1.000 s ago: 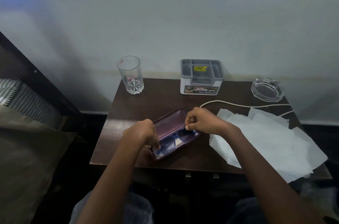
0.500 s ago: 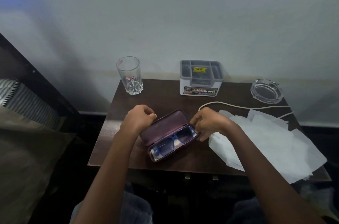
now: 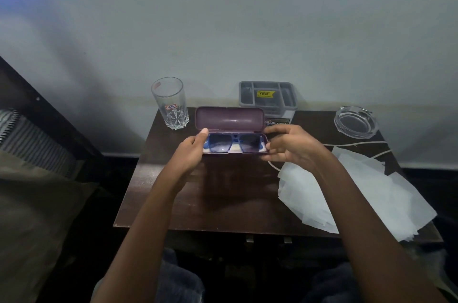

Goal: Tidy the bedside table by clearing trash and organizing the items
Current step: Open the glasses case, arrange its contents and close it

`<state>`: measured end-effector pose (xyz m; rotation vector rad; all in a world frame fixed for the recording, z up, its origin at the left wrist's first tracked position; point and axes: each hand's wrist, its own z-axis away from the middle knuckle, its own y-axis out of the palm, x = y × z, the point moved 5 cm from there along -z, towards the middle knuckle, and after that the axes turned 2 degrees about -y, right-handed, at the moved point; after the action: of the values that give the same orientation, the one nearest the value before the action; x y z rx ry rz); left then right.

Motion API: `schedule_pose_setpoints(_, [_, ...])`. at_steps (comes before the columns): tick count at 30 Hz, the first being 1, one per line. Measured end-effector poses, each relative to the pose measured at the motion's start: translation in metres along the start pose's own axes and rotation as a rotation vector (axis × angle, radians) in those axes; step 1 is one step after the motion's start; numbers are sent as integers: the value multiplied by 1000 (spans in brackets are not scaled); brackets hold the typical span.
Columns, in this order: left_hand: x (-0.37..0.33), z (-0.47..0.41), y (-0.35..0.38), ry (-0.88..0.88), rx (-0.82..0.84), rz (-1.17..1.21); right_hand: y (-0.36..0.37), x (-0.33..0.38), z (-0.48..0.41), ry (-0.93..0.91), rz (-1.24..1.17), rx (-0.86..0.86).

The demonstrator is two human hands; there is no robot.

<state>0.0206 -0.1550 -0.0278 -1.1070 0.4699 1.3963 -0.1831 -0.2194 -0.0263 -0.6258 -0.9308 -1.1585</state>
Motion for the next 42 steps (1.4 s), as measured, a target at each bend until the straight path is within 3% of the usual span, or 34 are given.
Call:
schedule_pose_setpoints(4, [0, 7, 3, -132, 84, 345, -1, 1, -1, -10, -36, 40])
schedule_pose_setpoints(8, [-5, 10, 2, -115, 129, 504, -5, 3, -2, -38, -8, 49])
schedule_pose_setpoints(21, [-6, 6, 5, -127, 141, 617, -17, 4, -4, -86, -16, 16])
schedule_pose_setpoints(30, [-13, 9, 9, -24, 151, 621, -28, 8, -5, -144, -1, -64])
schedule_pose_setpoints(38, [-3, 5, 15, -150, 121, 905, -28, 3, -9, -101, -110, -23])
schedule_pose_setpoints(42, [-4, 3, 16, -114, 89, 949, -28, 4, -9, -82, -118, -40])
